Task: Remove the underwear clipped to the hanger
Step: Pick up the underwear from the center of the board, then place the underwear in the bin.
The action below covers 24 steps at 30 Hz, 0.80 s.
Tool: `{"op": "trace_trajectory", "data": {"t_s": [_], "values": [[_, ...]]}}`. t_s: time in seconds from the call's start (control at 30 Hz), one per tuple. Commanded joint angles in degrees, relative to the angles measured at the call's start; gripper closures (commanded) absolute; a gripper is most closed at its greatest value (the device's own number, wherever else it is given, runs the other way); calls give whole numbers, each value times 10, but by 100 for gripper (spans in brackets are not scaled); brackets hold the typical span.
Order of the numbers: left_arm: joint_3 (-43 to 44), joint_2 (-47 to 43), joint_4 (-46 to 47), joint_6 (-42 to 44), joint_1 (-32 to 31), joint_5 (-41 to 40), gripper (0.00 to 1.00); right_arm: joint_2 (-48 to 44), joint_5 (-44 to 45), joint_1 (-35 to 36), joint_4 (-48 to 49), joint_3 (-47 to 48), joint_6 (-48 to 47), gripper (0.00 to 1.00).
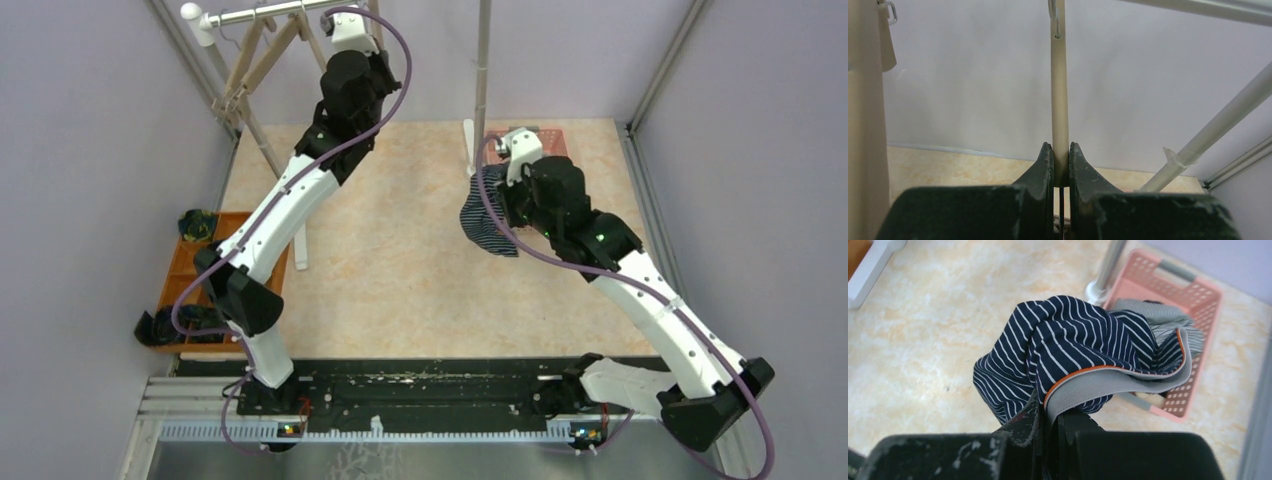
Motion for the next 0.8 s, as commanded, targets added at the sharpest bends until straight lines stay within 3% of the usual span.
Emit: {"op": "trace_trajectory", "data": {"t_s": [0.0,0.2,0.33,0.63,0.77], "values": [[33,17,23,-18,13,3,100,-33,107,-2,20,35,-6,100],[57,44,9,-24,17,23,100,-49,267,-3,145,25,-48,100],[55,46,5,-23,17,45,100,-26,310,-20,239,12,-101,100],[-43,-26,20,-26,17,74,64,40,253,-109,289,-5,-70,100],[-101,-64,35,-28,17,68,57,65,234,-131,309,-3,-68,100]]}}
